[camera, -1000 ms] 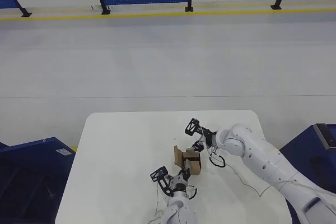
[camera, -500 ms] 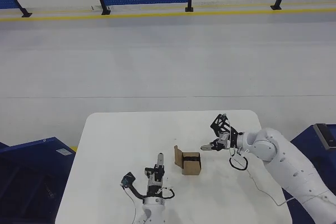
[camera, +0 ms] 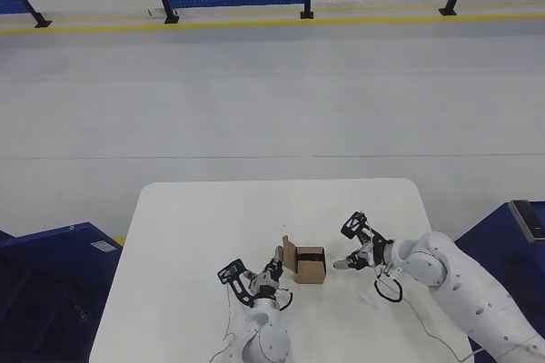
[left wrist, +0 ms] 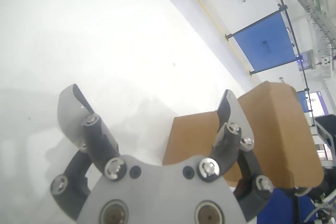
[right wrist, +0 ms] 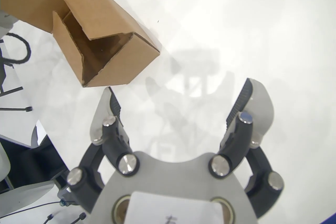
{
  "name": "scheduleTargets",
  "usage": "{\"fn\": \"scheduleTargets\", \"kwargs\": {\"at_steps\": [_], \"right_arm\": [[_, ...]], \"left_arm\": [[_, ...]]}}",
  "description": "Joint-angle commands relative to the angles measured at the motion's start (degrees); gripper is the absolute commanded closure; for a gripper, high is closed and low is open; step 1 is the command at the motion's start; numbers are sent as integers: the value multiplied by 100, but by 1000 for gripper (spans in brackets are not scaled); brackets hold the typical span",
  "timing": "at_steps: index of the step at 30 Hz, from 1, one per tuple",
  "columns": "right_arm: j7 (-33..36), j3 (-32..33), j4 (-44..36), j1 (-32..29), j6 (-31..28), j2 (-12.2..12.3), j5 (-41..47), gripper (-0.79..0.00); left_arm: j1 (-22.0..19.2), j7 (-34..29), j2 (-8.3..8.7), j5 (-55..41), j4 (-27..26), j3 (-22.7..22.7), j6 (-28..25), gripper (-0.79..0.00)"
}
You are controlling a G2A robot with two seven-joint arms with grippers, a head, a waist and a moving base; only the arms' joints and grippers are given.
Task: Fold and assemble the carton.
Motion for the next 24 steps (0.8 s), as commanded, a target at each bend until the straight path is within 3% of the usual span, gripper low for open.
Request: {"fn": "scheduleTargets", "kwargs": {"at_steps": [1, 14, 24], "right_arm": [[-19, -90, 81, 86, 19, -47, -12, -785], [-3, -490, 240, 430, 41, -278, -112, -785], [-139, -392, 465, 452, -95, -322, 29, -785]], "left_arm": [[105, -25, 1, 15, -87, 8, -116, -785], [378, -295, -12, 682, -311, 278, -209, -785], [93, -183, -164, 766, 180, 435, 99, -785]]}}
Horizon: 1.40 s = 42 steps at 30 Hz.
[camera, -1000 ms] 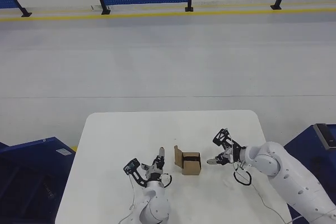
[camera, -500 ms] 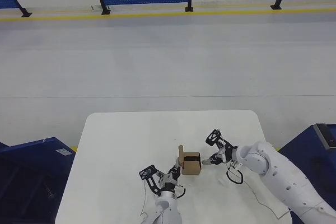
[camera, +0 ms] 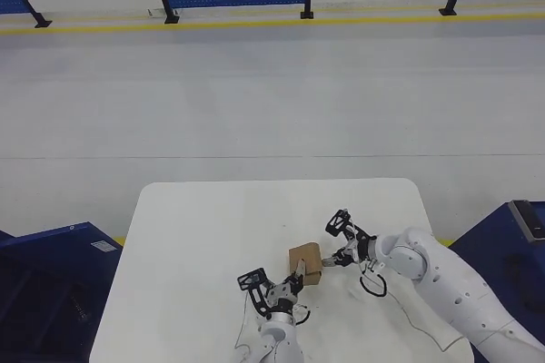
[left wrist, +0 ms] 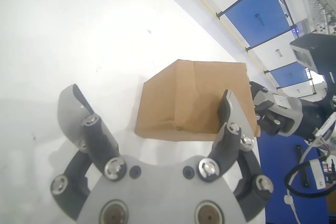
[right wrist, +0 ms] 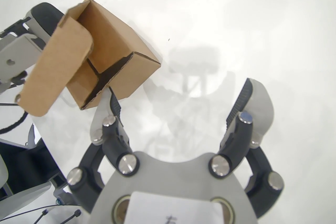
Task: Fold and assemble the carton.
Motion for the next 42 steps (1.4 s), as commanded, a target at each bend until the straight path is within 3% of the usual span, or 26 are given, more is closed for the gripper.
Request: {"fn": "scheduleTargets", "kwargs": {"at_steps": [1, 9, 21, 42], "right_arm": [[-54, 163, 79, -52, -100, 39, 115, -785], [-254, 800, 67, -356, -769, 191, 934, -785], [-195, 324, -140, -149, -72, -2, 338, -785], [-240, -82, 312, 200, -4, -283, 168, -785]], "left_arm": [[-36, 37, -29, -28, 79, 4, -7, -785], [-39, 100, -89, -63, 194, -50, -77, -785], [17, 55, -123, -61, 200, -178, -196, -785], [-18, -39, -205, 72, 383, -261, -178, -785]]}}
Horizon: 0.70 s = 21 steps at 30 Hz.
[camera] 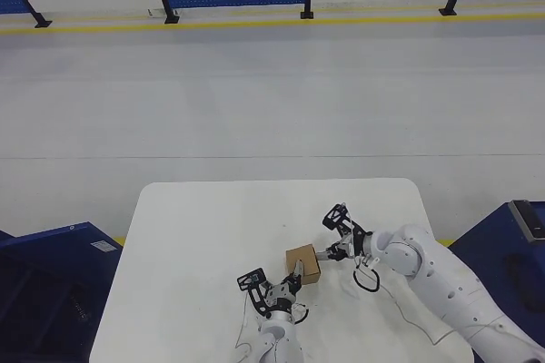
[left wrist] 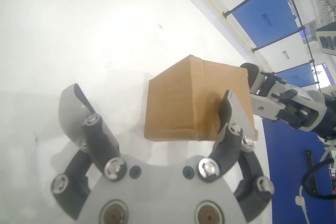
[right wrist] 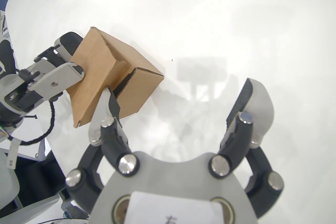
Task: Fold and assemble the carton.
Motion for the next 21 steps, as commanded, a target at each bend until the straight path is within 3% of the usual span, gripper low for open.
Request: {"fn": "scheduleTargets", "kwargs": {"at_steps": [1, 21], "right_arm": [[-26, 34, 6, 3, -16, -4, 23, -785], [91, 459, -370, -295, -29, 79, -14, -785]], "left_arm": [[1, -9, -7, 15, 6, -8, -2, -785], [-10, -92, -30, 173, 89, -43, 96, -785]]}}
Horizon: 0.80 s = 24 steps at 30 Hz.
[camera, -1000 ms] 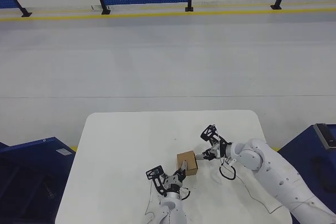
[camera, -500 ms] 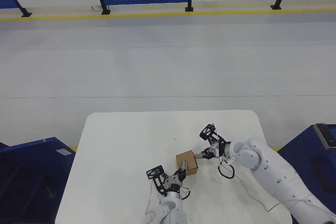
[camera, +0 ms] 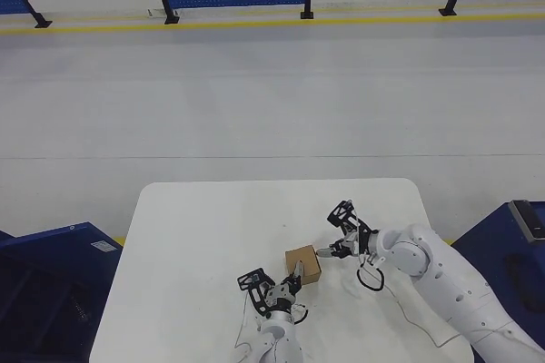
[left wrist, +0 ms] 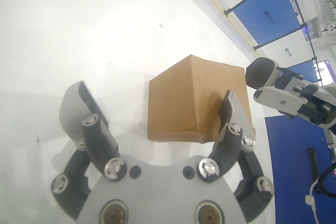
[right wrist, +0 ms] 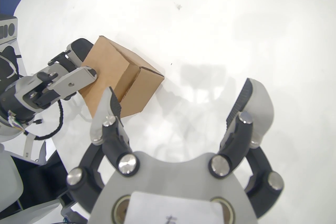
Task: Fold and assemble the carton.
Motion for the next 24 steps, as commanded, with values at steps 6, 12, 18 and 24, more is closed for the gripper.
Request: {"fn": "scheduleTargets", "kwargs": {"at_steps": [6, 12, 18, 24], "right_arm": [[77, -38, -107, -32, 20, -27, -59, -785], [199, -170, -121, 18, 144, -82, -232, -785], [280, -314, -121, 67, 313, -142, -492, -785], [311, -368, -150, 56, 419, -178, -638, -785]], "left_arm": [[-18, 80, -13, 47, 13, 25, -1, -785], [177, 206, 73, 15, -402, -67, -402, -785], [482, 188, 244, -57, -896, -236, -1124, -785], [615, 184, 365, -85, -1039, -293, -1403, -785]]}}
